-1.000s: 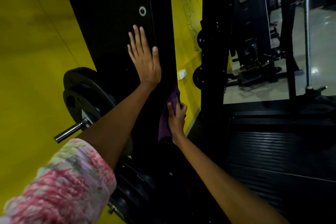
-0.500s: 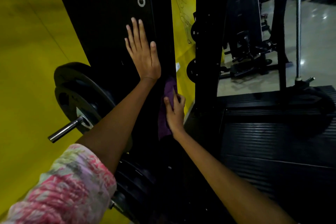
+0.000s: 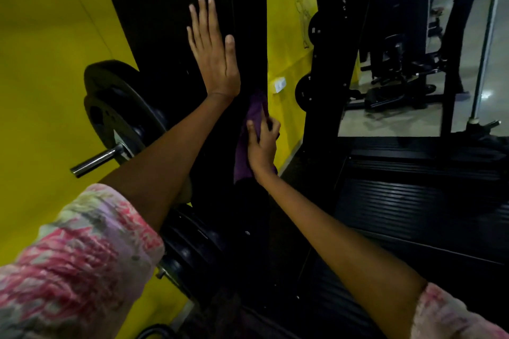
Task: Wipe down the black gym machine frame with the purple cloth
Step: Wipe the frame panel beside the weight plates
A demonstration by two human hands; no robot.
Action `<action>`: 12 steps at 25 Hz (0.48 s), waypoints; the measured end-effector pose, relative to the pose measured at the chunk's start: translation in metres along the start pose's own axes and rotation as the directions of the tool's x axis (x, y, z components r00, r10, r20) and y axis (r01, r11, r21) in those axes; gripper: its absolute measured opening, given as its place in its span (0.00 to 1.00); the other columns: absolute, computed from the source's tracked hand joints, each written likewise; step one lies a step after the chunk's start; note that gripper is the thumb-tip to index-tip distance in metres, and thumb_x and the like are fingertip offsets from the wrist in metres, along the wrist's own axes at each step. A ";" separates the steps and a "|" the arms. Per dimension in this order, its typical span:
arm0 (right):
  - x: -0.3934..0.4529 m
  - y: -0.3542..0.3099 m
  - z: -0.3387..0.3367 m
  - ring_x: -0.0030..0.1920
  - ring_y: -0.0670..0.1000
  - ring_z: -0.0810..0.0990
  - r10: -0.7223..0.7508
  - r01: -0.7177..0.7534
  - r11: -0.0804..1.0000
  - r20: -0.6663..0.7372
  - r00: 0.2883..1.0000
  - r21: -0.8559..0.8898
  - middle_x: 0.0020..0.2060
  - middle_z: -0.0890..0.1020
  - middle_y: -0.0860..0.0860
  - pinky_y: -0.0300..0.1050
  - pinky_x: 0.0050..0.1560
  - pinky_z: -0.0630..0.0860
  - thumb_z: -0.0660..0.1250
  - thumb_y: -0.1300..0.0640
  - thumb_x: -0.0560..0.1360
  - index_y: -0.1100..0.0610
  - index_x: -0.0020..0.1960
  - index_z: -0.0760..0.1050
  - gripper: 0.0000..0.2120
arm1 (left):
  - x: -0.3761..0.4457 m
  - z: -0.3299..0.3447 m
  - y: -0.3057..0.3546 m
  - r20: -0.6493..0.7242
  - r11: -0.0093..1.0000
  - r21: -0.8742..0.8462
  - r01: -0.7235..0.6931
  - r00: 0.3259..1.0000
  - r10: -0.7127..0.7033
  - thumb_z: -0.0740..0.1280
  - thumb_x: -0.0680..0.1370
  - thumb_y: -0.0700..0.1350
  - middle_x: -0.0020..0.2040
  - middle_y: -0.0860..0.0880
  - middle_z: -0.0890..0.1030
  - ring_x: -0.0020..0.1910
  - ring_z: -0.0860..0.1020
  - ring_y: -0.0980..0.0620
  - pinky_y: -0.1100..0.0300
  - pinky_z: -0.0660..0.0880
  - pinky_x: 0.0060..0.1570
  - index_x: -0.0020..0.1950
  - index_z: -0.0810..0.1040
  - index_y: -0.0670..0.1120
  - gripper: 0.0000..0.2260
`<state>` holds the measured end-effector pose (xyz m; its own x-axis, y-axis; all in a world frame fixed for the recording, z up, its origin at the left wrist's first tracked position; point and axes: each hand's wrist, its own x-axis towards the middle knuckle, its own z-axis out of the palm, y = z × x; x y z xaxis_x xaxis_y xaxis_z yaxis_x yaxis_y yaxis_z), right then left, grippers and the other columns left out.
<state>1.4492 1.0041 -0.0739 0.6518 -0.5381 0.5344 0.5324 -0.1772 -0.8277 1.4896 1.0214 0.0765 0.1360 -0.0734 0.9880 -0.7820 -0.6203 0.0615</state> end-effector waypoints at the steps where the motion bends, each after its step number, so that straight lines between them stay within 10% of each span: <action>1: 0.007 0.004 -0.003 0.58 0.54 0.71 0.075 -0.075 0.997 0.000 0.997 0.034 0.57 0.67 0.57 0.42 0.53 0.69 0.59 0.56 0.81 0.62 0.70 0.68 0.19 | 0.000 -0.001 0.002 0.017 1.000 0.000 0.008 1.000 -0.008 0.41 0.80 0.62 0.74 0.31 0.59 0.74 0.53 0.36 0.44 0.46 0.72 0.73 0.59 0.32 0.37; 5: 0.049 -0.016 -0.004 0.58 0.59 0.72 0.373 -0.370 0.923 -0.006 0.928 0.106 0.56 0.67 0.57 0.46 0.58 0.65 0.57 0.53 0.81 0.55 0.74 0.63 0.22 | 0.001 -0.008 0.006 0.060 0.999 0.019 0.048 0.997 -0.049 0.44 0.80 0.62 0.74 0.31 0.60 0.74 0.54 0.37 0.42 0.50 0.72 0.73 0.60 0.32 0.36; 9: 0.034 -0.044 0.000 0.59 0.60 0.72 -0.048 0.052 0.995 -0.055 0.997 0.085 0.60 0.69 0.64 0.49 0.58 0.72 0.61 0.55 0.79 0.60 0.70 0.68 0.21 | 0.007 -0.020 0.008 0.084 0.997 -0.005 0.081 0.993 -0.080 0.53 0.80 0.54 0.71 0.33 0.64 0.72 0.61 0.39 0.60 0.55 0.72 0.71 0.64 0.33 0.29; 12: 0.010 -0.017 -0.011 0.59 0.60 0.72 -0.286 0.287 0.958 0.070 0.956 -0.005 0.59 0.69 0.63 0.47 0.51 0.74 0.55 0.46 0.80 0.58 0.71 0.67 0.25 | 0.016 -0.033 0.012 0.063 0.990 -0.050 0.129 0.990 -0.126 0.53 0.80 0.48 0.65 0.38 0.71 0.64 0.66 0.65 0.72 0.61 0.62 0.68 0.69 0.35 0.22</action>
<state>1.4409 0.9931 -0.0562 0.5087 -0.4059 0.7593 0.6945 -0.3278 -0.6405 1.4617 1.0387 0.0975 0.2711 -0.0436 0.9616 -0.7873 -0.5848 0.1955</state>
